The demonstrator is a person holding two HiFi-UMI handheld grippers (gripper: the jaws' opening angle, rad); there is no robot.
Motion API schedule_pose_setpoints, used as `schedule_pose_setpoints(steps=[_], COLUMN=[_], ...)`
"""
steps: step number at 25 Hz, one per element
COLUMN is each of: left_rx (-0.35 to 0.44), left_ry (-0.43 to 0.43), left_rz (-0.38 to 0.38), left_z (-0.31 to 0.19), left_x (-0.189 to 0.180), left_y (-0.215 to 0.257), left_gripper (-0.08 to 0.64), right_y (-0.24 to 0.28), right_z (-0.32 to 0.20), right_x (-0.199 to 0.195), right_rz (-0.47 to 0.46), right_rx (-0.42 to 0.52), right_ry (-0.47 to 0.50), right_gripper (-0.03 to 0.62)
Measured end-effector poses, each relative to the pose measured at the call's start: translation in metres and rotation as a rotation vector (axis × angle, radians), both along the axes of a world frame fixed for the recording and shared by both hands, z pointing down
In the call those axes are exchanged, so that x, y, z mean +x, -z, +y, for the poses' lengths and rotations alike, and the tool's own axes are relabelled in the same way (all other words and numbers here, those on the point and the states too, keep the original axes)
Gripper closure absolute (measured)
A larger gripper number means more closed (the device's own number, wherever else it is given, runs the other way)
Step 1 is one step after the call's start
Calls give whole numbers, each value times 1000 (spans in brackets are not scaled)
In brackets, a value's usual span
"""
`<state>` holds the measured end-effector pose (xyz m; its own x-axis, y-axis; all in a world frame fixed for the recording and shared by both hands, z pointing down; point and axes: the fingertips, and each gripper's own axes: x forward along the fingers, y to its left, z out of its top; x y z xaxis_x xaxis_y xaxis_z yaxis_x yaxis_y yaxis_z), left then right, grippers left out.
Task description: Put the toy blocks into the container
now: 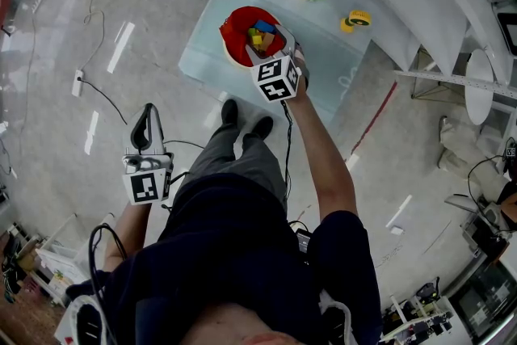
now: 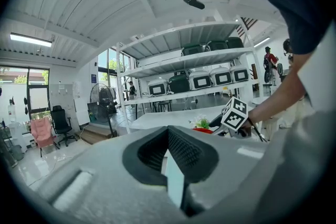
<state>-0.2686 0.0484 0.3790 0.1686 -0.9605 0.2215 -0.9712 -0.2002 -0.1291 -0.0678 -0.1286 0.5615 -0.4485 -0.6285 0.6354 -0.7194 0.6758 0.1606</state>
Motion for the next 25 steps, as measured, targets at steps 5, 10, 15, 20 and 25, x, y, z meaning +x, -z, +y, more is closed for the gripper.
schedule_pose_setpoints(steps=[5,10,15,20,25], left_rx=[1,7,14,23,34], left_ry=[-15,-21,-38,-53,-71], left_rz=[-10,3,5,4,8], left_z=[0,-2,-5,-9,-12], left_x=[2,7,12,18,24], left_y=[-1,1,3,6,9], left_gripper=[558,558,558,558,558], right_y=[15,36,59,82,103], right_z=[5,13,20,26,35], right_x=[9,18,27,41,53], right_rz=[-57,-116,-186,-240,-285], right_rx=[11,34,71,107,140], right_ry=[-38,-70,-99,-137,-168], right_gripper=[262,292,318,386,418])
